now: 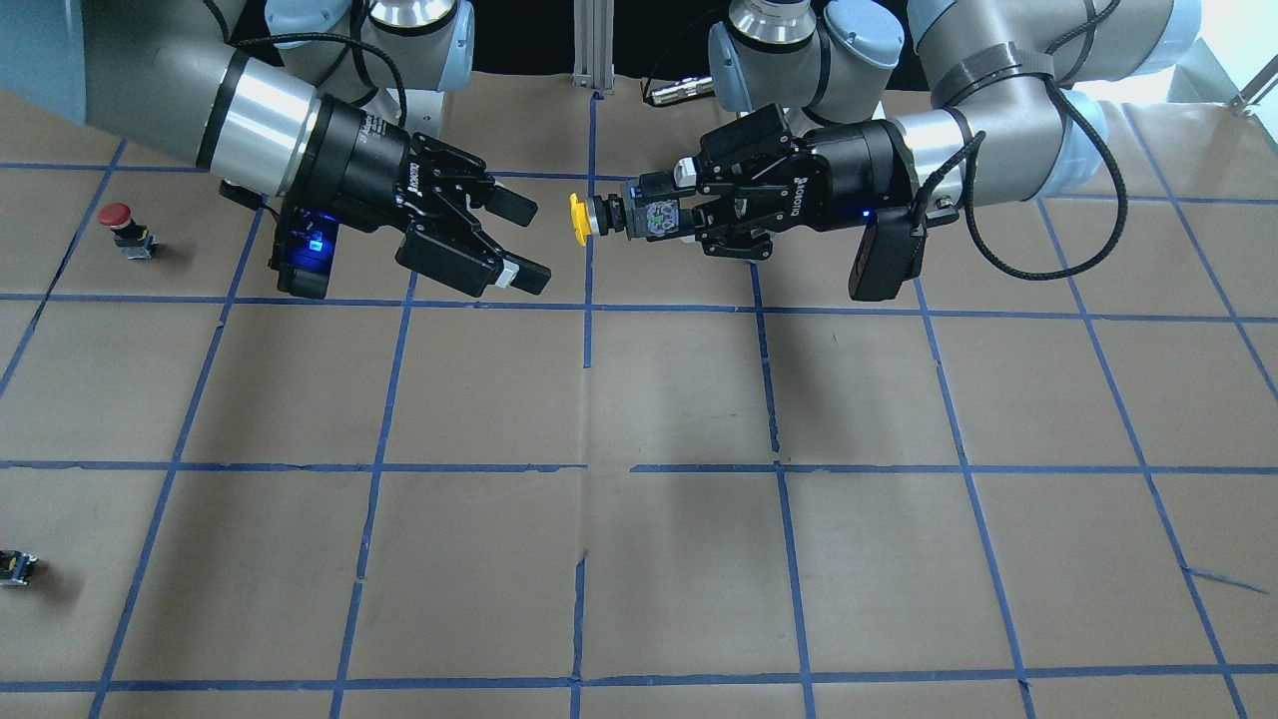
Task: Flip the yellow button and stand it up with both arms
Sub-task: 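Carry the button toward the table center with the left gripper while the right gripper approaches, then close the right gripper on the yellow cap held by the left gripper, then open the left gripper and pull it back while the right gripper carries the button away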
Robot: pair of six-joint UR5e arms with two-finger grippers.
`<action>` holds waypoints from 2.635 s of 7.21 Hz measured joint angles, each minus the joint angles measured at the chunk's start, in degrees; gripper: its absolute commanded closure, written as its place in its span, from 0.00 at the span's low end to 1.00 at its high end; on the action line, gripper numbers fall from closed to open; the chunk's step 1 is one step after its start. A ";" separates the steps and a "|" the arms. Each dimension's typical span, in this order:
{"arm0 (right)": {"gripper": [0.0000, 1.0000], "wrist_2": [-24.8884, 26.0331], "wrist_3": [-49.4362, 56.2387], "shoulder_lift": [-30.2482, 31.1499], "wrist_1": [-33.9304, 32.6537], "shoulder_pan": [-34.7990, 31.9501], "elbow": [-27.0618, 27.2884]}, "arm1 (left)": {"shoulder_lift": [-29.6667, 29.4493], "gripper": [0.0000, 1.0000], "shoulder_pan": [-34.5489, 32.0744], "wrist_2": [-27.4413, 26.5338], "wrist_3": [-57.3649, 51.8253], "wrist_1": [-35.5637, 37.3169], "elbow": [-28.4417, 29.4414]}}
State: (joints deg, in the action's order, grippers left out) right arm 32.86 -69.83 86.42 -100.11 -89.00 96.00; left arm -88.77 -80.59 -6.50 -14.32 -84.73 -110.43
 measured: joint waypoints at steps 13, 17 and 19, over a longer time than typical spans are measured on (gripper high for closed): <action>0.77 -4.96 -6.92 -0.09 -4.47 -1.72 0.36 | 1.05 0.29 -0.20 0.16 0.17 0.01 0.01; 0.80 -5.69 -6.99 -0.10 -4.48 -1.31 0.13 | 1.15 0.10 -0.26 -0.23 2.75 0.08 0.11; 0.80 -5.47 -6.38 -0.47 -4.66 -0.06 0.03 | 1.18 0.09 0.07 -2.37 2.93 0.12 0.46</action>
State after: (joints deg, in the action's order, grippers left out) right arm 27.39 -76.21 85.95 -104.77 -89.05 96.03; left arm -87.59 -80.52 -8.87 -11.39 -84.62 -109.97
